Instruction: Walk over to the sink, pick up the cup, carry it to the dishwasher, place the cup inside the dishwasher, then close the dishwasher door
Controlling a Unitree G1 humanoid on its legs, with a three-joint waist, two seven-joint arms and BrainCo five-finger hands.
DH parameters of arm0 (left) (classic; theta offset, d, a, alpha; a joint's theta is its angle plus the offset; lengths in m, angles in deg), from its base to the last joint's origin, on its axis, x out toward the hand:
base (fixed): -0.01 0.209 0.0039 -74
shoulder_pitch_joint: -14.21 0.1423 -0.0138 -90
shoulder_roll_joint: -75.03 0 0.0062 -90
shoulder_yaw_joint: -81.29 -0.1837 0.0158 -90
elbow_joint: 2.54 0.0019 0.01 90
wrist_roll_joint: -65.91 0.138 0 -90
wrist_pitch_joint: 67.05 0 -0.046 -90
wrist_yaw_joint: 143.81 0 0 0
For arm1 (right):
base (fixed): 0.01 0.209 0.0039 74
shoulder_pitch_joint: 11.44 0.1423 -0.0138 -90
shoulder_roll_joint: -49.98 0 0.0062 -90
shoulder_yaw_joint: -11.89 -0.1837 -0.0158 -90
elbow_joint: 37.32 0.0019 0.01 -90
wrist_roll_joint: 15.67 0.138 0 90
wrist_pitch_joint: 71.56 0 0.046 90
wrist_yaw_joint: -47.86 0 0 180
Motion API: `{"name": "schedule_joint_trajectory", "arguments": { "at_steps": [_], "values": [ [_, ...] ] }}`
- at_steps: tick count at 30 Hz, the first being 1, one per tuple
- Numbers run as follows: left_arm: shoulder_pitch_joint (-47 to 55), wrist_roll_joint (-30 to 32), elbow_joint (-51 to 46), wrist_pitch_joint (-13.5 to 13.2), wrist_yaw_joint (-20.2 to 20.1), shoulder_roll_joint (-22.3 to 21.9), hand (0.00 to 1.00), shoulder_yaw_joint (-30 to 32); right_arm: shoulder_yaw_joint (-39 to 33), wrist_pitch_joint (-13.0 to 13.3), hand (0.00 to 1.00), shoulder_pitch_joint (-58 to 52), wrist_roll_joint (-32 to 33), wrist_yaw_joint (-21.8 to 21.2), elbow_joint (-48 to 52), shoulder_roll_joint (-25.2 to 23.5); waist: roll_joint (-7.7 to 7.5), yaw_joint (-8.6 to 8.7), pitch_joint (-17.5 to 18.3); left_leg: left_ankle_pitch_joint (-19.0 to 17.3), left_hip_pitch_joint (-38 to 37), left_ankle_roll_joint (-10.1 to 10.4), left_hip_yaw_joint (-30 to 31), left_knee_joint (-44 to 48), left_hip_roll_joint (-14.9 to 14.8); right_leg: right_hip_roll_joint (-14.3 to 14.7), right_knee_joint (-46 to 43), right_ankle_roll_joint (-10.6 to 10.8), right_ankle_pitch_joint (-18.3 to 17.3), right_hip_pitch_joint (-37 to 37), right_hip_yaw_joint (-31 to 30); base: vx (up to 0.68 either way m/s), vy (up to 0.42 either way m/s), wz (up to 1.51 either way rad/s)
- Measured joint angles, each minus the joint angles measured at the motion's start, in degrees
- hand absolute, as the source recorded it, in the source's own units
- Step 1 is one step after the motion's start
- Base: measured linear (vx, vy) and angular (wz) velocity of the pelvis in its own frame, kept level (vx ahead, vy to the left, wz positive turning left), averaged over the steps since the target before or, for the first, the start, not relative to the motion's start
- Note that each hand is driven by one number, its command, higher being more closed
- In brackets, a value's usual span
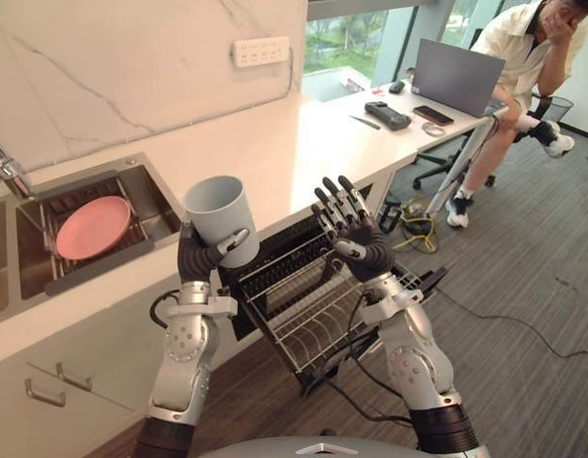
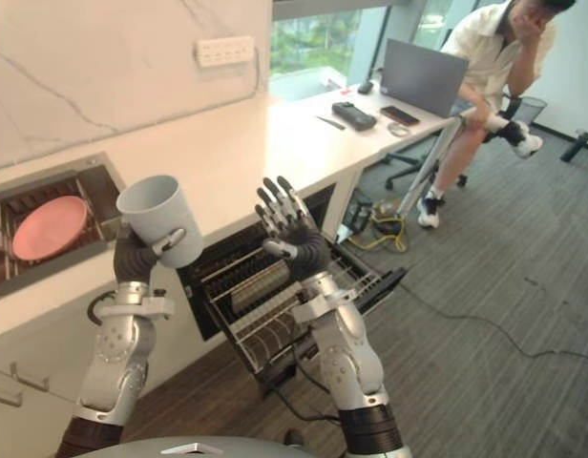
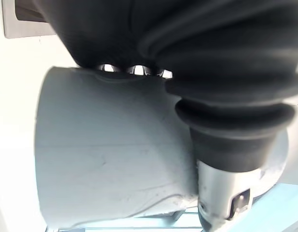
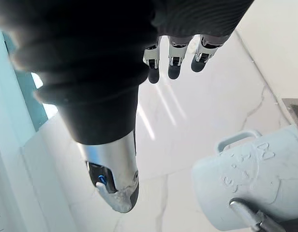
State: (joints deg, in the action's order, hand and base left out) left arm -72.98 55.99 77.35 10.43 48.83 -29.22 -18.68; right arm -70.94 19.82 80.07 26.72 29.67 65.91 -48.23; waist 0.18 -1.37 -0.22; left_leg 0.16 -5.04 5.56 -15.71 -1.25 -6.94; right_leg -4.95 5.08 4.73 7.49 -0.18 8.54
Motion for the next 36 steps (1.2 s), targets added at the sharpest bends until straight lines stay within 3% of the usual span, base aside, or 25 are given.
{"name": "schedule_joint_trajectory", "arguments": {
  "at_steps": [5, 8, 10, 14, 23, 29, 36],
  "values": [
    [0.1, -1.3, 2.1, 0.0, 2.4, -0.2, 1.00, 1.2, 1.9, 0.0, 0.00, 0.4, -2.3, 6.5, -3.7, -0.7, 0.02, -0.76, 0.0, 0.1, 0.4, 0.0, 0.1, 0.0, 0.0, -0.2, 0.0, -0.4, -0.5, 0.3, 1.4, 0.00, 0.000, 0.00],
    [0.1, -0.8, 3.3, 0.2, 7.3, -0.2, 1.00, 1.5, 1.9, 0.0, 0.00, 1.7, -5.1, 10.9, -3.8, -1.4, 0.02, -0.86, 0.0, 0.1, 0.8, 0.0, 0.5, 0.2, 0.0, -0.6, 0.0, -0.5, -0.5, 0.5, 3.4, -0.01, -0.004, 0.06],
    [-0.2, 2.0, 4.9, 0.6, 13.2, -1.4, 1.00, 3.3, 1.9, -0.1, 0.00, 2.1, -6.9, 13.6, -3.8, -1.7, 0.02, -0.80, 0.0, 0.1, 0.9, 0.0, 0.8, 0.2, 0.0, -0.6, 0.0, -0.6, -0.4, 0.5, 3.7, 0.01, -0.006, 0.05],
    [-2.2, 9.6, 6.2, 1.3, 23.0, -2.4, 1.00, 6.2, 2.2, -0.7, 0.00, 2.2, -6.7, 13.8, -3.8, -2.7, 0.01, -0.88, 0.0, 0.1, 0.9, 0.0, 1.1, 0.2, 0.0, -0.6, 0.0, -0.3, -0.2, 0.3, 4.1, 0.01, -0.006, 0.04],
    [-5.6, 26.6, 6.4, 4.0, 37.6, -3.3, 1.00, 7.5, 7.6, -2.7, 0.00, 6.0, -3.4, 13.3, -2.7, -2.7, -0.10, -0.77, -0.1, 0.0, 0.9, 0.0, 1.1, 0.3, 0.1, -0.6, 0.0, -0.2, 0.1, 0.2, 4.0, 0.00, 0.000, 0.00],
    [-6.2, 31.5, 6.5, 5.6, 38.3, -3.6, 1.00, 6.9, 11.9, -4.0, 0.00, 8.4, -1.6, 13.3, -0.2, -2.8, -0.24, -1.02, -0.2, 0.0, 0.9, 0.0, 1.1, 0.3, 0.1, -0.6, 0.0, -0.3, 0.2, 0.3, 4.0, 0.00, 0.000, 0.00],
    [-8.0, 33.2, 8.3, 5.7, 36.6, -3.6, 1.00, -0.5, 16.5, -7.9, 0.00, 13.2, -1.0, 14.8, -0.5, -3.0, -0.29, -1.85, -0.2, 0.0, 0.9, 0.0, 1.2, 0.2, 0.1, -0.6, 0.0, -0.2, 0.1, 0.3, 4.1, 0.00, 0.000, 0.00]
  ]
}}
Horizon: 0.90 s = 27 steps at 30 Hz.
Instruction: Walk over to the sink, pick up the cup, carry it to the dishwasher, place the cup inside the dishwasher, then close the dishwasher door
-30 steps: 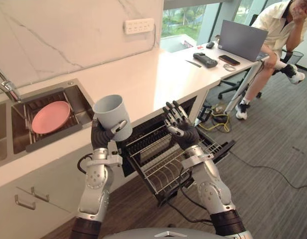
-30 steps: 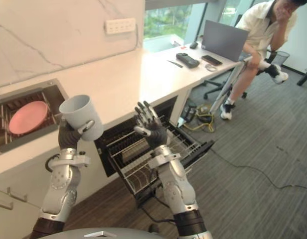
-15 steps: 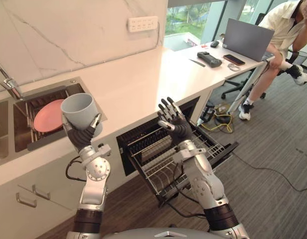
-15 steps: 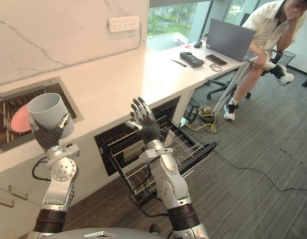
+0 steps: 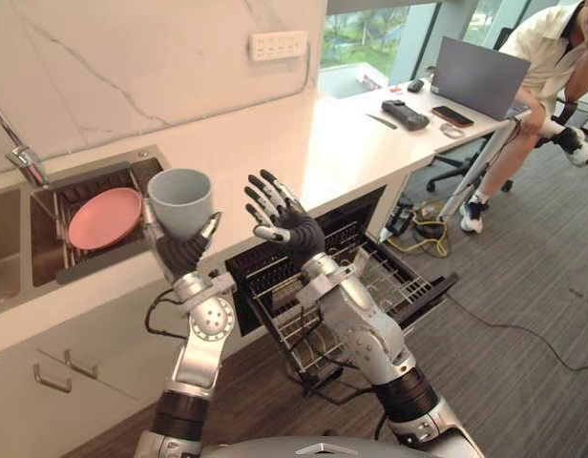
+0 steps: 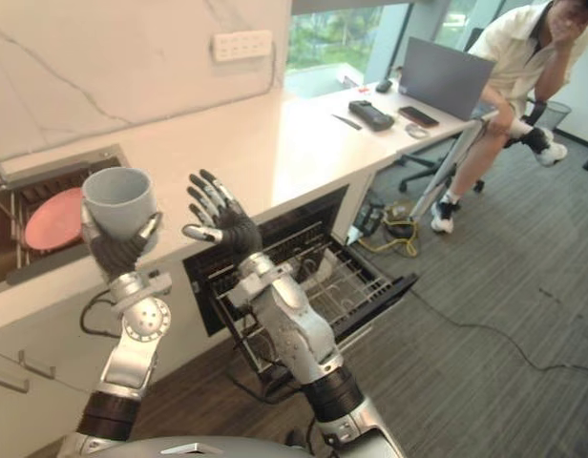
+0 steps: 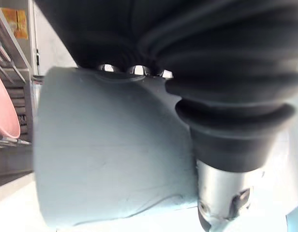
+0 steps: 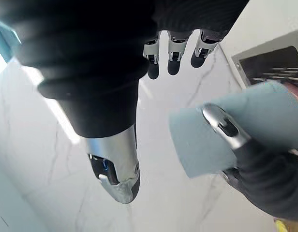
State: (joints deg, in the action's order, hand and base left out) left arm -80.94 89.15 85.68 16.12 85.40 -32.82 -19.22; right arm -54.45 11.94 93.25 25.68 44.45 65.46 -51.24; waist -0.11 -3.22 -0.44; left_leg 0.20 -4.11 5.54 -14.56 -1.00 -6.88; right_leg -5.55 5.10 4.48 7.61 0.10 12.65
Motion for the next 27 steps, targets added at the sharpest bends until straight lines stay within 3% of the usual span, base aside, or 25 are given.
{"name": "schedule_joint_trajectory", "arguments": {
  "at_steps": [4, 16, 27],
  "values": [
    [-0.8, 0.6, 0.3, 0.0, -2.2, -0.2, 1.00, -3.8, 0.9, -0.2, 0.00, 0.3, 0.4, 1.6, -0.2, -0.3, 0.00, -0.04, 0.0, 0.0, 0.1, 0.0, 0.2, 0.0, 0.0, 0.0, 0.0, 0.0, 0.0, 0.0, 0.5, 0.00, 0.000, 0.00],
    [-0.8, 0.8, 0.4, 0.0, -2.2, 0.4, 1.00, -9.3, 1.2, -1.1, 0.00, 3.7, -1.3, 9.8, -0.6, 0.0, -0.01, -0.20, 0.0, 0.1, 0.1, 0.0, 0.5, -0.1, 0.0, -0.1, 0.0, 0.0, 0.0, -0.2, 1.0, 0.00, 0.000, 0.00],
    [-3.2, 5.1, 2.0, 2.0, -0.7, 1.0, 1.00, -12.5, 1.0, -1.6, 0.00, 5.9, -4.2, 12.3, -2.6, 0.0, -0.17, -0.06, -0.2, 0.2, 0.1, 0.0, 0.5, -0.1, 0.0, -0.1, 0.0, 0.0, 0.0, -0.3, 1.0, 0.00, 0.000, 0.00]
  ]
}}
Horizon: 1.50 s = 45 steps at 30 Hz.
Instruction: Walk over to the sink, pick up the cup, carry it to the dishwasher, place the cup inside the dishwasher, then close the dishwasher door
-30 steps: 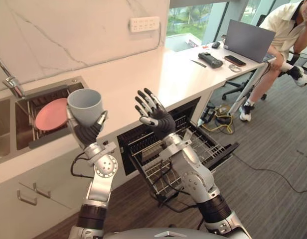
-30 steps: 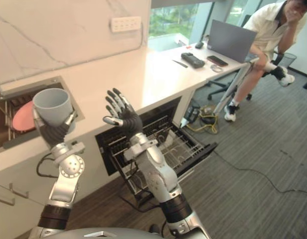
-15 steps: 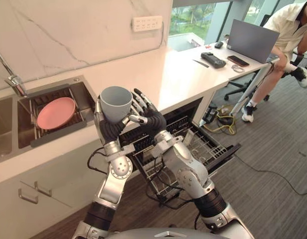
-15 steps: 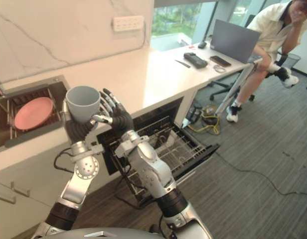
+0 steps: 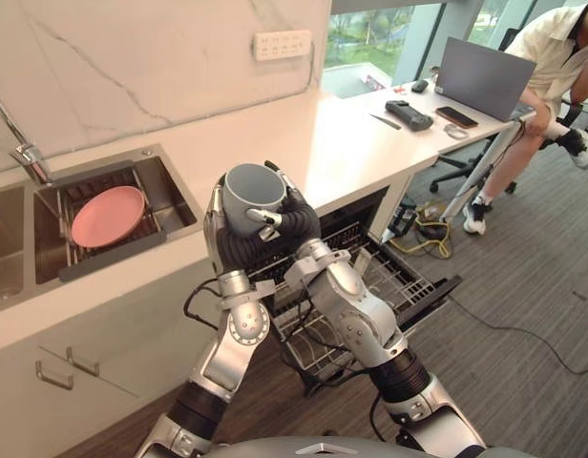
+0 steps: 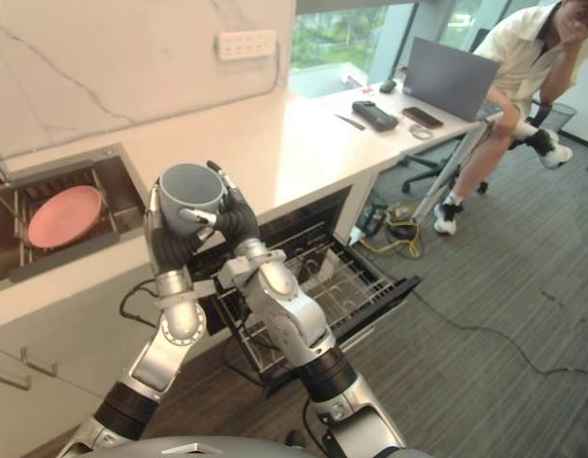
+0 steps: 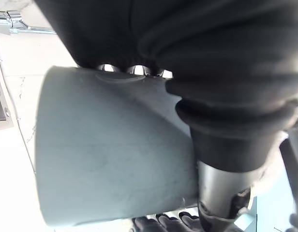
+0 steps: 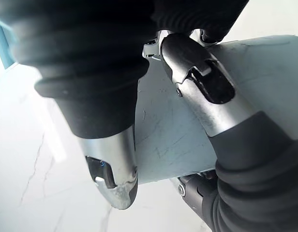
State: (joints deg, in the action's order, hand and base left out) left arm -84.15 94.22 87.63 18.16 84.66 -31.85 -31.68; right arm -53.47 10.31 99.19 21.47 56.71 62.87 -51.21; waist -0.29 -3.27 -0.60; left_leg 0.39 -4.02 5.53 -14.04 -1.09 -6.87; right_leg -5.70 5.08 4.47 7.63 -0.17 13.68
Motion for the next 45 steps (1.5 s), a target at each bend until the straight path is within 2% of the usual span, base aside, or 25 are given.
{"name": "schedule_joint_trajectory", "arguments": {
  "at_steps": [10, 11, 25, 31, 32, 34, 38, 40, 43, 45],
  "values": [
    [-1.0, 0.0, 0.0, 2.4, 0.8, 1.1, 1.00, -1.8, -0.1, -2.1, 0.00, 1.0, -1.5, 0.3, -0.1, 0.5, -0.50, 0.20, -0.4, 0.3, 0.0, 0.0, 0.8, 0.0, 0.0, -0.1, 0.0, 0.0, 0.0, -0.4, 0.9, 0.00, 0.000, 0.03],
    [-1.0, 0.0, 0.0, 2.4, 1.1, 1.4, 1.00, -2.0, 0.0, -2.3, 1.00, 1.0, -1.5, 0.3, -0.1, 0.6, -0.50, 0.23, -0.4, 0.3, 0.0, 0.0, 0.9, 0.0, 0.0, -0.1, 0.0, 0.0, 0.0, -0.5, 1.1, -0.01, -0.002, 0.05],
    [-1.0, -0.1, 0.3, 2.9, 1.3, 2.1, 1.00, -2.0, 0.3, -2.4, 1.00, 1.8, -1.5, 0.2, -1.1, 0.9, -0.66, 0.11, -0.7, 0.5, 0.0, 0.0, 1.2, -0.1, 0.1, -0.2, 0.0, 0.0, 0.0, -0.6, 1.4, 0.00, 0.000, 0.00],
    [-1.0, -0.1, 0.3, 2.9, 1.3, 2.1, 1.00, -2.0, 1.2, -0.8, 1.00, 2.4, -0.7, 0.2, -1.9, 1.8, -0.64, 0.08, -0.8, 0.6, 0.1, 0.0, 1.3, -0.1, 0.1, -0.3, 0.0, 0.0, 0.0, -0.7, 1.5, 0.00, 0.000, 0.00],
    [-1.0, -0.1, 0.3, 2.9, 1.3, 2.2, 0.00, -2.0, 1.2, 0.0, 1.00, 2.4, -0.3, 0.4, -2.2, 1.8, -0.63, 0.03, -0.8, 0.6, 0.1, 0.0, 1.4, -0.1, 0.2, -0.3, 0.0, 0.0, 0.0, -0.7, 1.5, 0.00, 0.000, 0.00],
    [-1.0, 0.0, 0.3, 2.5, 1.3, 2.6, 0.00, -2.4, 1.3, 0.8, 1.00, 2.4, 0.1, 0.6, -2.2, 1.8, -0.62, -0.05, -0.8, 0.6, 0.1, 0.0, 1.4, -0.1, 0.2, -0.3, 0.0, 0.0, 0.0, -0.8, 1.5, 0.00, -0.001, 0.02],
    [-1.0, 1.3, 0.1, -0.5, 1.2, 3.6, 0.00, -4.8, 0.7, 5.0, 1.00, 2.6, 4.1, 2.6, -2.3, 1.8, -0.60, -0.36, -0.8, 0.7, 0.1, 0.0, 1.7, -0.1, 0.2, -0.4, 0.0, 0.0, 0.0, -0.9, 1.9, -0.01, 0.000, 0.03],
    [-0.9, 2.3, -0.8, -2.2, 1.1, 3.7, 0.00, -5.1, 0.6, 8.2, 1.00, 2.7, 5.8, 3.0, -2.3, 1.7, -0.50, -0.44, -0.9, 0.7, 0.1, 0.0, 1.8, -0.1, 0.2, -0.4, 0.0, 0.0, 0.0, -1.0, 1.9, 0.00, 0.000, 0.00],
    [-0.7, 2.4, -1.8, -3.4, 1.1, 3.9, 0.00, -5.9, 0.3, 11.3, 1.00, 2.7, 6.2, 3.2, -2.3, 1.7, -0.17, -0.60, -1.1, 0.7, 0.1, 0.0, 1.8, -0.2, 0.2, -0.4, 0.0, 0.0, -0.1, -0.9, 1.9, 0.00, 0.000, 0.00],
    [-0.7, 3.9, -1.8, -3.8, 1.1, 4.0, 0.00, -5.9, -0.1, 12.3, 1.00, 2.7, 7.3, 3.1, -2.3, 1.7, 0.09, -0.63, -1.3, 0.7, 0.1, 0.0, 1.8, -0.2, 0.2, -0.4, 0.0, -0.1, -0.1, -0.9, 1.9, 0.00, 0.000, 0.00]
  ]
}}
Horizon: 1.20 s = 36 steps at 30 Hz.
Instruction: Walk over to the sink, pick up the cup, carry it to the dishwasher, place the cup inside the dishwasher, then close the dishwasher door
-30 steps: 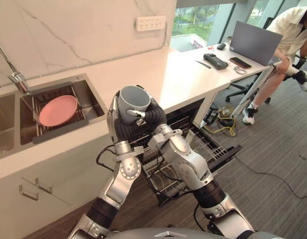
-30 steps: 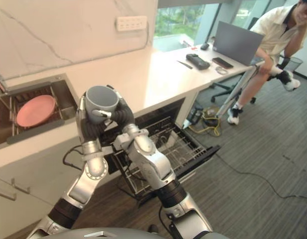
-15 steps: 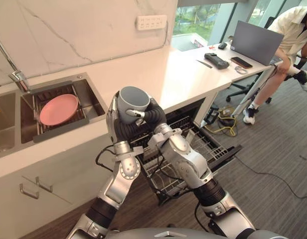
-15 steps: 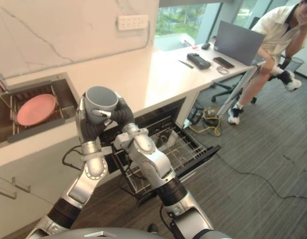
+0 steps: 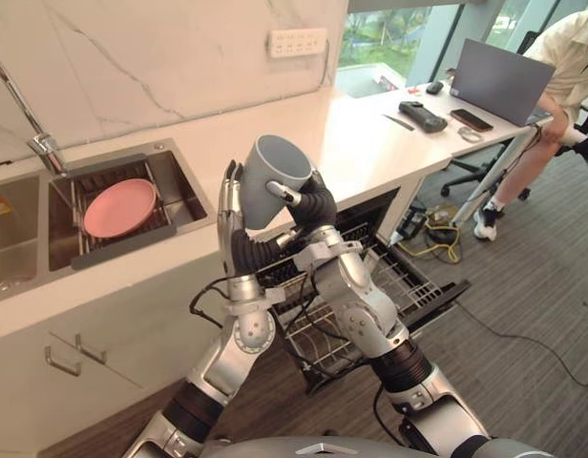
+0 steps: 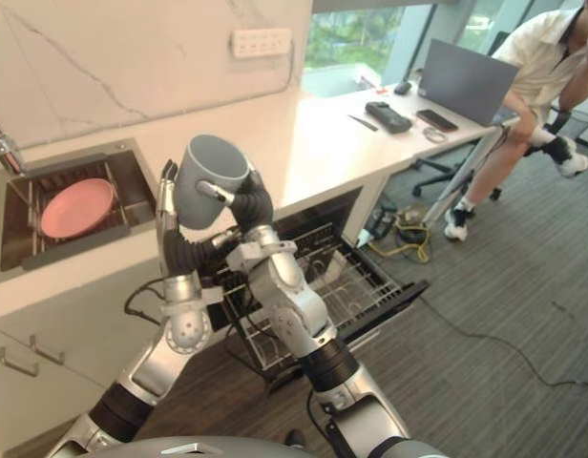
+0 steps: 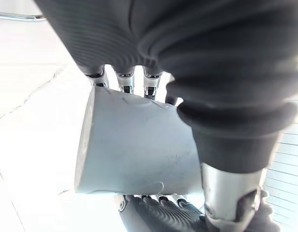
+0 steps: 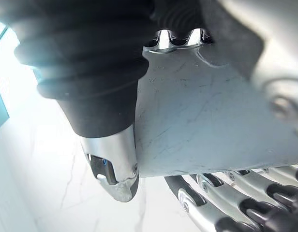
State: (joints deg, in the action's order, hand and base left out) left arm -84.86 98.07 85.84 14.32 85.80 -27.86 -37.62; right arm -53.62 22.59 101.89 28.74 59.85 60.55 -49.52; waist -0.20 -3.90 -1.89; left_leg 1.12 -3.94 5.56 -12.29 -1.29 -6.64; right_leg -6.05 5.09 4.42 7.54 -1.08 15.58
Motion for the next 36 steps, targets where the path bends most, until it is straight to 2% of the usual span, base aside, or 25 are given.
{"name": "schedule_joint_trajectory", "arguments": {
  "at_steps": [5, 7, 10, 15, 17, 20, 23, 25, 26, 28, 31, 33, 36],
  "values": [
    [0.0, 3.0, 0.0, -0.5, 1.2, 1.1, 0.00, 1.9, -0.4, 2.0, 1.00, 0.0, 5.2, -1.4, 0.0, -0.7, 0.39, 0.31, -0.2, 0.0, 0.0, 0.0, -0.2, -0.2, 0.0, 0.1, 0.0, 0.0, 0.0, 0.3, -0.3, 0.00, 0.000, -0.01],
    [0.0, 3.0, -0.1, -0.5, 2.1, 1.1, 0.00, 3.5, -0.6, 3.8, 1.00, 0.0, 7.0, -2.1, 0.0, -2.2, 0.41, 0.63, -0.2, 0.0, 0.0, 0.0, -0.3, -0.3, 0.0, 0.1, 0.0, 0.0, 0.0, 0.3, -0.4, 0.00, 0.000, 0.00],
    [0.0, 3.7, -3.1, 0.4, 5.3, 0.9, 0.00, 10.2, -2.6, 6.0, 1.00, -0.2, 8.2, -4.0, 0.0, -4.2, 0.46, 0.92, -0.3, 0.0, 0.0, 0.0, -0.4, -0.3, 0.0, 0.1, 0.0, 0.0, 0.1, 0.4, -0.5, 0.00, 0.000, 0.00],
    [0.6, 1.6, -8.4, 1.8, 7.7, 1.0, 0.00, 20.1, -10.8, 8.5, 1.00, -4.2, 8.1, -4.7, 0.6, -4.3, 0.56, 0.76, -0.4, 0.1, -0.1, 0.0, -0.4, -0.6, 0.0, 0.1, 0.0, 0.0, 0.0, 0.4, -0.5, 0.00, 0.000, 0.00],
    [2.3, 0.1, -10.8, 1.7, 7.6, 0.7, 0.00, 22.5, -15.3, 9.2, 1.00, -6.9, 8.1, -5.2, 1.7, -4.3, 0.69, 0.82, -0.5, 0.1, -0.1, 0.0, -0.6, -0.8, 0.0, 0.1, 0.0, 0.0, 0.0, 0.6, -0.6, 0.00, 0.000, -0.04],
    [5.0, -3.0, -13.7, 0.7, 4.8, 0.0, 0.00, 25.1, -21.6, 10.9, 1.00, -10.2, 8.1, -5.6, 4.9, -3.7, 1.01, 1.08, -0.8, 0.0, 0.0, 0.0, -0.7, -0.9, 0.0, 0.2, 0.0, 0.1, 0.0, 0.6, -0.8, 0.00, 0.000, 0.00],
    [8.4, -10.1, -16.5, -2.2, -3.9, -0.3, 0.00, 26.5, -27.3, 12.4, 1.00, -12.5, 8.0, -6.2, 7.6, -3.6, 1.21, 1.63, -1.0, 0.0, 0.0, -0.1, -1.0, -0.9, 0.0, 0.2, 0.0, 0.1, 0.0, 0.6, -1.0, 0.00, 0.000, -0.04],
    [11.2, -22.0, -17.7, -4.0, -16.5, -0.4, 0.00, 26.1, -31.5, 12.4, 1.00, -14.5, 7.9, -7.0, 7.6, -3.6, 1.19, 1.87, -1.0, -0.1, -0.1, -0.1, -1.2, -0.9, 0.0, 0.2, 0.0, 0.1, 0.1, 0.7, -1.2, 0.00, 0.000, -0.05],
    [11.9, -26.2, -17.9, -3.9, -21.2, -0.4, 0.00, 25.9, -32.4, 12.3, 1.00, -15.1, 7.9, -7.3, 7.6, -3.6, 1.21, 1.86, -1.0, -0.2, -0.1, -0.1, -1.3, -0.8, 0.0, 0.2, 0.0, 0.1, 0.1, 0.8, -1.3, -0.02, 0.000, -0.10],
    [15.6, -37.6, -17.9, -2.9, -35.5, -0.2, 0.00, 23.7, -35.5, 11.6, 1.00, -17.0, 6.9, -8.2, 7.6, -3.6, 1.41, 1.96, -1.3, -0.5, 0.0, -0.1, -2.0, -0.7, 0.0, 0.2, 0.0, 0.2, 0.1, 1.2, -2.1, -0.02, 0.000, -0.13],
    [19.5, -44.5, -17.9, 0.1, -47.7, 0.3, 0.00, 18.6, -38.9, 10.4, 1.00, -19.0, 5.0, -8.3, 6.8, -3.3, 1.46, 2.42, -1.5, -0.6, 0.4, 0.0, -2.0, -0.5, 0.0, 0.2, 0.0, 0.5, -0.2, 1.8, -2.1, -0.01, -0.001, -0.02],
    [21.0, -45.4, -17.3, 0.8, -50.0, 0.3, 0.00, 17.6, -40.4, 10.1, 1.00, -20.2, 4.6, -9.1, 6.6, -2.1, 1.55, 2.48, -1.7, -0.8, 1.5, -0.1, -2.0, 0.2, 0.0, 0.1, 0.0, 0.5, -0.2, 2.4, -2.1, 0.00, -0.007, 0.02],
    [24.7, -44.8, -14.6, 0.6, -52.1, 0.3, 0.00, 19.8, -43.0, 10.1, 1.00, -21.4, 3.3, -10.3, 3.2, 0.2, 1.79, 2.44, -1.8, -0.8, 1.8, -0.1, -1.7, 0.3, -0.1, 0.2, 0.0, 0.3, 0.2, 2.4, -1.7, 0.02, -0.011, 0.04]
  ]
}}
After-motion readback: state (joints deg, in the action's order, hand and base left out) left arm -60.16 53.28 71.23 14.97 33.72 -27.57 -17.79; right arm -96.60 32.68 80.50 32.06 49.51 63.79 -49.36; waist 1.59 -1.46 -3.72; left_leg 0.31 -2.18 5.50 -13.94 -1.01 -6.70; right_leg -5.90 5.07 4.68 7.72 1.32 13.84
